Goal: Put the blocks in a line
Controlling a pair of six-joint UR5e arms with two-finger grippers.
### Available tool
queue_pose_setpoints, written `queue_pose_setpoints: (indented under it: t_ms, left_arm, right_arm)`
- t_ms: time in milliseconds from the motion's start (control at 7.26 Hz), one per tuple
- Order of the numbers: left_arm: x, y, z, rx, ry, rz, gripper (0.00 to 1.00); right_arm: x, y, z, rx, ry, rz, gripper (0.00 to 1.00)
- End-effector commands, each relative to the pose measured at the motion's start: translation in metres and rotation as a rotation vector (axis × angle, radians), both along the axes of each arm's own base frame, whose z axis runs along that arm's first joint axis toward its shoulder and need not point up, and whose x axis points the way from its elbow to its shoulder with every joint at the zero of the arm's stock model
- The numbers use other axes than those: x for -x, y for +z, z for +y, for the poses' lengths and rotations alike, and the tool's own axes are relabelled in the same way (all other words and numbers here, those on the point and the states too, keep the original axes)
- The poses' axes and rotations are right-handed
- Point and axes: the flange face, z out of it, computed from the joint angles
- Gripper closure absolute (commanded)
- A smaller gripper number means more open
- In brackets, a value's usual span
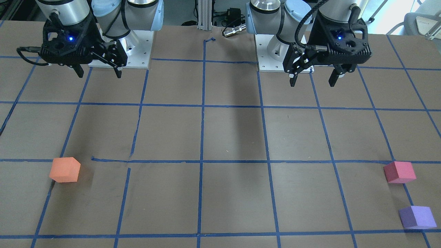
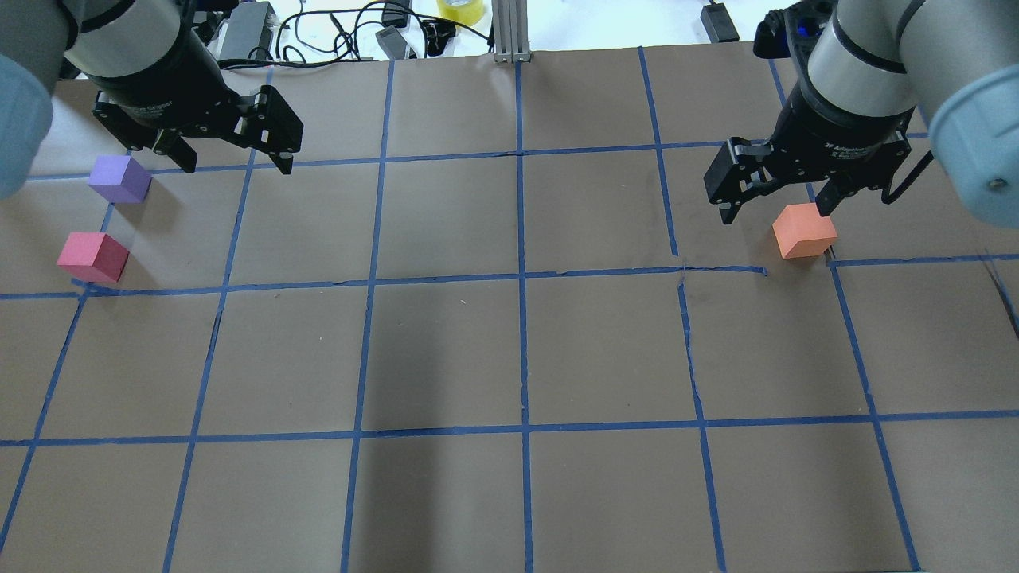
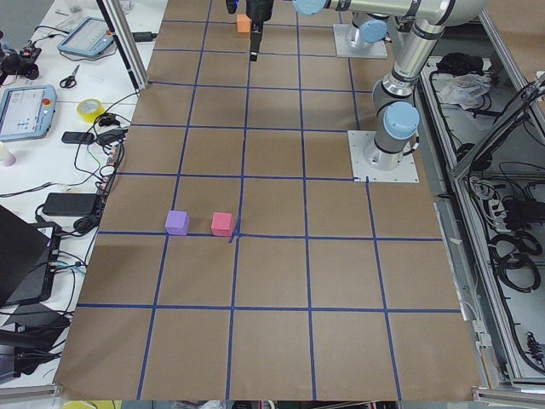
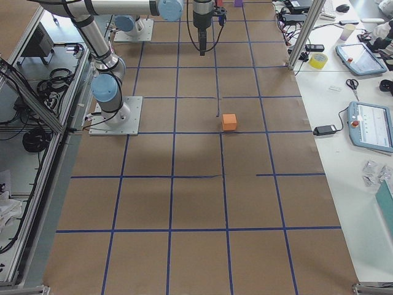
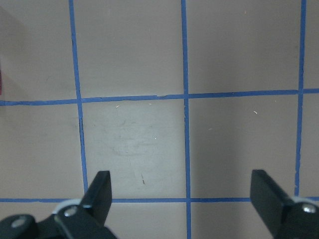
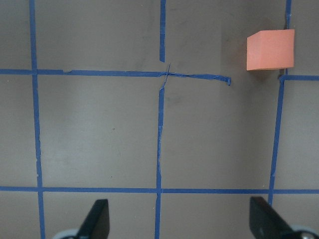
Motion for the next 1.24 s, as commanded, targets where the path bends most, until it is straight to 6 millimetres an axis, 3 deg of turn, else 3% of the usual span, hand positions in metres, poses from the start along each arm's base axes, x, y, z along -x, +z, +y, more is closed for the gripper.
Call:
queue_pose_setpoints:
  t_ms: [0,1102]
  left_arm:
    - [-0.0002,0.0015,-0.0002,0.007,0.000,0.000,0.00]
    - [-0.0010,0.0039,0.0002,0.012,0.002,-0.007,0.00]
  right_arm:
    - [0.0002,0.0002,-0.0002,0.002,0.000,0.002,0.00]
    - [0.0021,-0.0049,0.0050,-0.050,0.002,0.021,0.00]
